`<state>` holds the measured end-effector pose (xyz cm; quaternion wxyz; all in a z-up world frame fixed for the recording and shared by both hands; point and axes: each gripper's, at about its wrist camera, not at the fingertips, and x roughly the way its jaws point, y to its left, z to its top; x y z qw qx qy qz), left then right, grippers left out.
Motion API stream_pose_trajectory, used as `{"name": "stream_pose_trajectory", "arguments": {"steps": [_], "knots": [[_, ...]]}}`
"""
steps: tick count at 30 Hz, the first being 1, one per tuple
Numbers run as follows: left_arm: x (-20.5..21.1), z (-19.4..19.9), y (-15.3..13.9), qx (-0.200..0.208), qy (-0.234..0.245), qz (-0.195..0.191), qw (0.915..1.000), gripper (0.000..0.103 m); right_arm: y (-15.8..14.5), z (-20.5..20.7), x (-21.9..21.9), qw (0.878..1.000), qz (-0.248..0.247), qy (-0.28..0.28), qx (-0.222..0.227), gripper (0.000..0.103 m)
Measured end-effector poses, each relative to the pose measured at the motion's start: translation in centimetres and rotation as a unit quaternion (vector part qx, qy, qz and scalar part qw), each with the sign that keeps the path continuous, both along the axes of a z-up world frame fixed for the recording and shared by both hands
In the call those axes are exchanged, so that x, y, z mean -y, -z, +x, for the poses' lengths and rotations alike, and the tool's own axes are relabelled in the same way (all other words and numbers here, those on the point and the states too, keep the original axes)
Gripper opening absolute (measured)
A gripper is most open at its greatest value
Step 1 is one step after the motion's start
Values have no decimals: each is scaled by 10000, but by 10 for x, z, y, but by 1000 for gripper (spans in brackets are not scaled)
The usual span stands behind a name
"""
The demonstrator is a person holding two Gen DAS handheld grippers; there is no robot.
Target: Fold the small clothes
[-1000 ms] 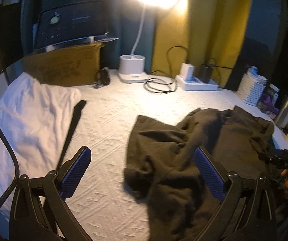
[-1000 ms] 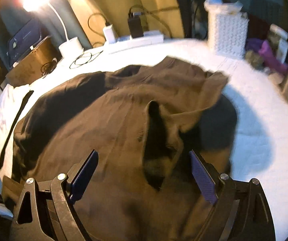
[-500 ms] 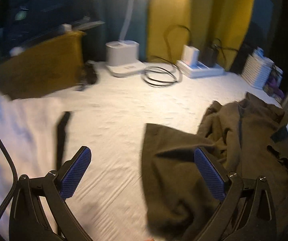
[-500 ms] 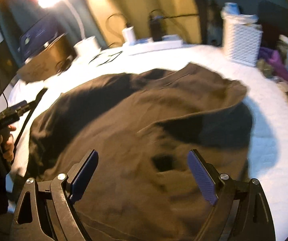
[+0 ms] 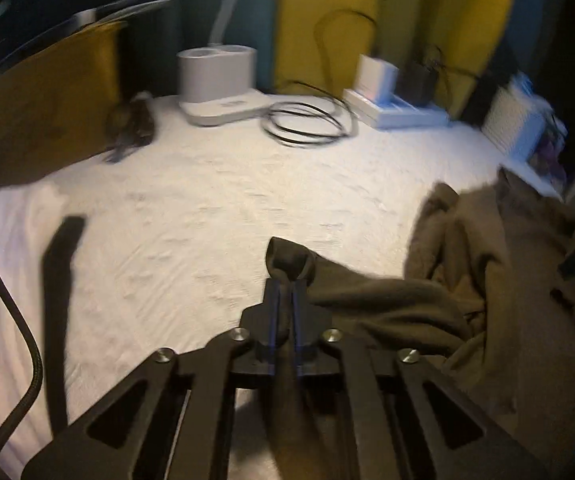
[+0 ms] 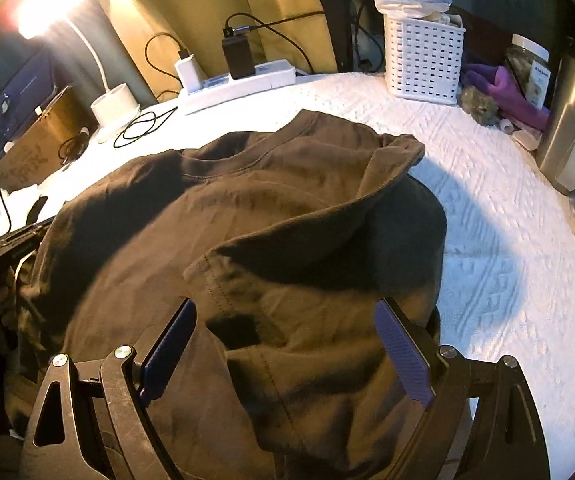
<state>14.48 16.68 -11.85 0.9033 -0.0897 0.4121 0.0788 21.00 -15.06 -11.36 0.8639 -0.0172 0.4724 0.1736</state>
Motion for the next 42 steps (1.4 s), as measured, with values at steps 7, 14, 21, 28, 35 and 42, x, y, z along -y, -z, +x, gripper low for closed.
{"name": "stream_pose_trajectory", "arguments": {"steps": [7, 14, 21, 28, 35, 42], "knots": [[-21, -43, 0, 92, -703, 15, 9975, 3, 2, -1, -4, 9999, 46, -124, -20, 91], [-32, -67, -10, -133, -1089, 97, 9939, 4, 7, -6, -2, 9998, 64, -196, -51, 91], [-2, -44, -49, 258, -608, 461, 9968, 67, 1, -6, 11, 9998, 120, -107, 76, 91], [45, 21, -39, 15, 554, 726, 9958, 67, -3, 0, 29, 9996, 217, 65, 170, 91], [82, 45, -15, -379, 1432, 651, 9868, 67, -4, 7, 44, 9993, 161, 252, 220, 91], [91, 61, 6, -706, 1750, 549, 9805, 9, 2, 14, 47, 9993, 187, 276, 175, 91]]}}
